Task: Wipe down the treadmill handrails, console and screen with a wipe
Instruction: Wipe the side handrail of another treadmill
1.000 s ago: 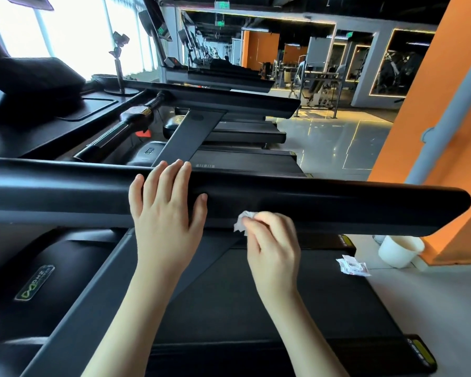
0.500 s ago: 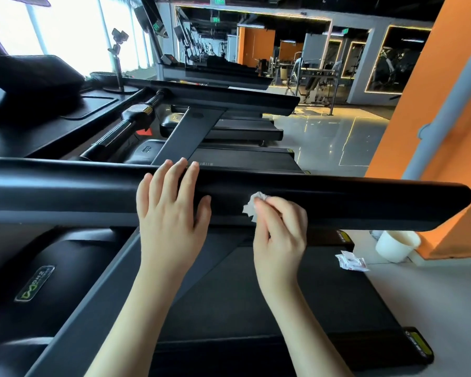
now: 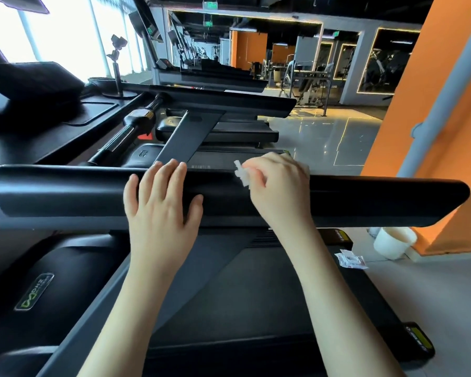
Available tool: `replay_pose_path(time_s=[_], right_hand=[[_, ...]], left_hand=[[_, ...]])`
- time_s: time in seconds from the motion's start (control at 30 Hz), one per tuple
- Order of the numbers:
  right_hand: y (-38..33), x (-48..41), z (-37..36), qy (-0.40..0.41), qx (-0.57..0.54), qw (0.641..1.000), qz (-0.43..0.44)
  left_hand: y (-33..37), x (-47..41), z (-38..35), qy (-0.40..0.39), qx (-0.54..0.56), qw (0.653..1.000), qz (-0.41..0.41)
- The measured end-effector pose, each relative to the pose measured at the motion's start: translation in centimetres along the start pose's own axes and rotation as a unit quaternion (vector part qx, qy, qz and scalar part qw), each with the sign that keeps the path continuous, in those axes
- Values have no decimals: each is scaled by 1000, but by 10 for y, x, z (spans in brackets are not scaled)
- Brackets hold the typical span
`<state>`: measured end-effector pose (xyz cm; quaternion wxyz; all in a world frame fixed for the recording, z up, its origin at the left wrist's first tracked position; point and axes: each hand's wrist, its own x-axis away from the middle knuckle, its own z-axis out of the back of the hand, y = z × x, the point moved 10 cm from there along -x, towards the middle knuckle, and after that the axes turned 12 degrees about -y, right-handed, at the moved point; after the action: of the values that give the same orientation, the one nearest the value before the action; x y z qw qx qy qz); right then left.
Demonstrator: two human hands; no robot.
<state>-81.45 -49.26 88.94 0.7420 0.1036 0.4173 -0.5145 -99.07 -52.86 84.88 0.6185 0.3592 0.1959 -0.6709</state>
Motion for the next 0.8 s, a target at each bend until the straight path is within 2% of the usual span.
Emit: replay_pose_path(time_s=[0.1,0.3,0.47,0.63,0.7,0.8], right_hand=[[15,-10,-4,-24,3,997,-71],[-18,25,2,40,-4,998,53],[11,41,20,131,-37,991,-14],[-22,67,1,128,-54,989,52],[-10,69,6,151,-44,987,33],[10,83,12,209,-35,976,-43]], left_hand=[[-1,0,0,9,-5,1000,-11],[-1,2,-1,21,-4,1000,-23],[-2,2,-1,20,1,999,-25],[-2,2,-1,24,-1,999,-32],[-2,1,-1,24,-2,999,-35],[-2,2,-2,20,-4,999,-43]])
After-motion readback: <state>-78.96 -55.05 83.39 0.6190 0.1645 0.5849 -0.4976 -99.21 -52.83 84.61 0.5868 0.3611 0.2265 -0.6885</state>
